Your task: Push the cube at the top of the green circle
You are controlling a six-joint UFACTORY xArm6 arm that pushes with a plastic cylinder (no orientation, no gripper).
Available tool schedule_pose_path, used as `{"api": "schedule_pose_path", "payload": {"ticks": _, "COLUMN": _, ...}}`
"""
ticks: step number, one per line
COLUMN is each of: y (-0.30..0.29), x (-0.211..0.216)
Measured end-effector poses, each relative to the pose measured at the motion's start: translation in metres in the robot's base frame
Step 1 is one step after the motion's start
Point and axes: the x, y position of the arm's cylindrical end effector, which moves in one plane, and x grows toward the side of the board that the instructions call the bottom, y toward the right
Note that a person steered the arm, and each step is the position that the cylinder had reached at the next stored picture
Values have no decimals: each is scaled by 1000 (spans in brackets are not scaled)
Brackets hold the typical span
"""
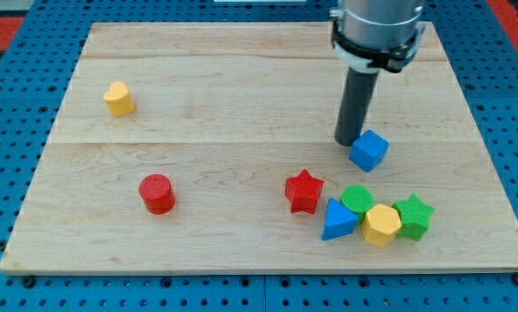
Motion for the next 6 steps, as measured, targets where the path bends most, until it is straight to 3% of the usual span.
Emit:
{"api": "schedule_pose_path", "payload": {"ticks": 1, "y": 8, "x": 50}}
{"api": "schedule_pose_path", "payload": {"ticks": 2, "y": 14, "x": 22}}
{"api": "schedule_pose_path", "payload": {"ticks": 3, "y": 82, "x": 20}}
{"api": "schedule_pose_path", "payload": {"ticks": 4, "y": 84, "x": 40}}
{"api": "schedule_pose_path", "payload": {"ticks": 5, "y": 52, "x": 31}}
{"api": "schedule_pose_path", "payload": {"ticks": 6, "y": 48, "x": -6}}
